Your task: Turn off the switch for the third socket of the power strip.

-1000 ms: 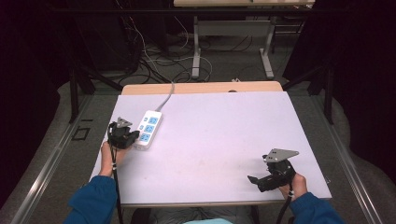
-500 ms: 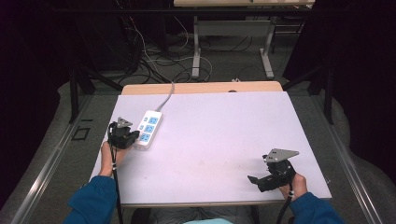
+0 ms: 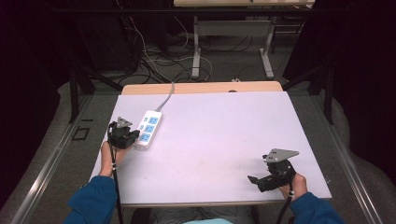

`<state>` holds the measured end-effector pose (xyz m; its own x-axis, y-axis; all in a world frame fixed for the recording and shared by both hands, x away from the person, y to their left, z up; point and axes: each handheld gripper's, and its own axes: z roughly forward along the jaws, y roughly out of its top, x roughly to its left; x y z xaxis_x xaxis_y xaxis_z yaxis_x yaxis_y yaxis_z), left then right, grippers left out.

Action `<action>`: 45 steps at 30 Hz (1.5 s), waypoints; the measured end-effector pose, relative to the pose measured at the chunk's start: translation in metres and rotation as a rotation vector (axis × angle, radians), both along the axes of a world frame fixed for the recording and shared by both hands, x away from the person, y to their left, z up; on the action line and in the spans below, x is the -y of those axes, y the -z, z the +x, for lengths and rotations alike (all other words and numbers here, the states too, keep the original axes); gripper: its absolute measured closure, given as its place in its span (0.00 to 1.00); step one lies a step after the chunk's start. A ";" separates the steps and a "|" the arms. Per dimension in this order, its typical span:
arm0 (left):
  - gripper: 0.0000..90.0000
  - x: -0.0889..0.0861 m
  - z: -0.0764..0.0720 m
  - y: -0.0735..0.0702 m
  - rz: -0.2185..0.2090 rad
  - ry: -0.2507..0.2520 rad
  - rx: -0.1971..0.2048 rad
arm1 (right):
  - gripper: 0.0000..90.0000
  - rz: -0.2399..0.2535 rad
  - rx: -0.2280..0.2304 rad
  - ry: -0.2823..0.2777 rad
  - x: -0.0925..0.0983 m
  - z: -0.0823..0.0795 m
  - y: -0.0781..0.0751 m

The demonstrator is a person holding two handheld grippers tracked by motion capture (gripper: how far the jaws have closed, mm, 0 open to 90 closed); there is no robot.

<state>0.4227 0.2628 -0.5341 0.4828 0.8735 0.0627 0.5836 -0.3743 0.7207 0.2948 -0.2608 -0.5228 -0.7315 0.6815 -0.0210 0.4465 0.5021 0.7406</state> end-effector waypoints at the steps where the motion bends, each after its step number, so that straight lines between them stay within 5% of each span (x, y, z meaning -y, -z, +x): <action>1: 1.00 0.000 0.000 0.000 0.000 -0.001 0.000 | 0.03 -0.001 -0.002 -0.002 0.000 0.000 0.000; 21: 0.93 -0.001 -0.003 -0.004 -0.035 -0.014 0.019 | 0.03 0.006 0.007 -0.002 0.000 0.000 0.000; 36: 0.32 0.001 -0.017 -0.020 -0.045 -0.002 0.046 | 0.03 -0.002 -0.001 -0.001 0.000 -0.001 -0.001; 45: 0.13 0.003 -0.032 -0.025 -0.025 0.003 0.052 | 0.03 0.002 0.002 -0.002 0.000 -0.001 -0.001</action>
